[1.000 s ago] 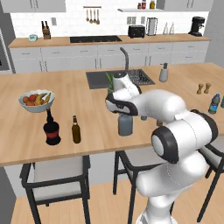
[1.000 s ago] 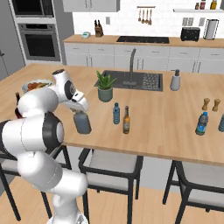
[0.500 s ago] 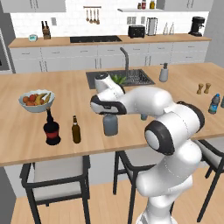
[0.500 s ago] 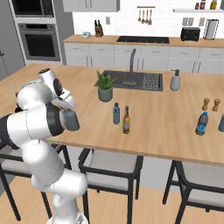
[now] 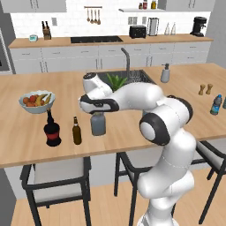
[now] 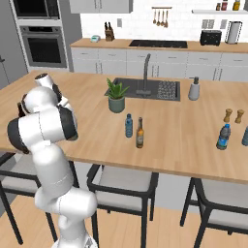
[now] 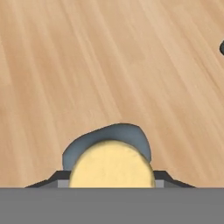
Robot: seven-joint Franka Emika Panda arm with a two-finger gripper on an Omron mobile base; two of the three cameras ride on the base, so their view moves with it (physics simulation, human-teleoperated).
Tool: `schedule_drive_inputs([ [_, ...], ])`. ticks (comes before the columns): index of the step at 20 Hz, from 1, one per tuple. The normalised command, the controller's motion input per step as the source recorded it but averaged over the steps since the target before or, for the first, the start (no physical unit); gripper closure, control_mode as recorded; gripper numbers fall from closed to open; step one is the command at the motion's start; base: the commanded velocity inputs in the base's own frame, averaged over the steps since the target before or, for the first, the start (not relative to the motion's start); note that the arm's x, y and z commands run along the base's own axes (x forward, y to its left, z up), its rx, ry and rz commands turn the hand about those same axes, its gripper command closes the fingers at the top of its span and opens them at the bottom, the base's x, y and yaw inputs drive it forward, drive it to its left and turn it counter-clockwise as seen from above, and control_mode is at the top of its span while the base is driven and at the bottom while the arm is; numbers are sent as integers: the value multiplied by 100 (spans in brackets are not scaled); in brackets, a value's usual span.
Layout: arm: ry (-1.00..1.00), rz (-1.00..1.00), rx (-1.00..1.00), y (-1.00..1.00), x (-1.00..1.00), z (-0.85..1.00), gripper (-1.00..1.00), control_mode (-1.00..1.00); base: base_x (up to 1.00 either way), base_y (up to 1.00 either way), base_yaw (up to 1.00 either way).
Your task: Move the plastic bottles in the middle to the plastics group, and the glass bottles in the middle to the glass group.
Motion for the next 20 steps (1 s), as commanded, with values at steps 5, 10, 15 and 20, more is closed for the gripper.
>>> schedule_drive_inputs([
  [5, 0, 0, 18, 25, 23, -8, 100, -100, 0, 0, 0],
  [10, 0, 0, 13, 24, 11, -24, 100, -100, 0, 0, 0],
  [15, -1, 0, 2, 10, 12, -36, 100, -100, 0, 0, 0],
  [20, 0, 0, 0, 2, 6, -40, 100, -100, 0, 0, 0],
])
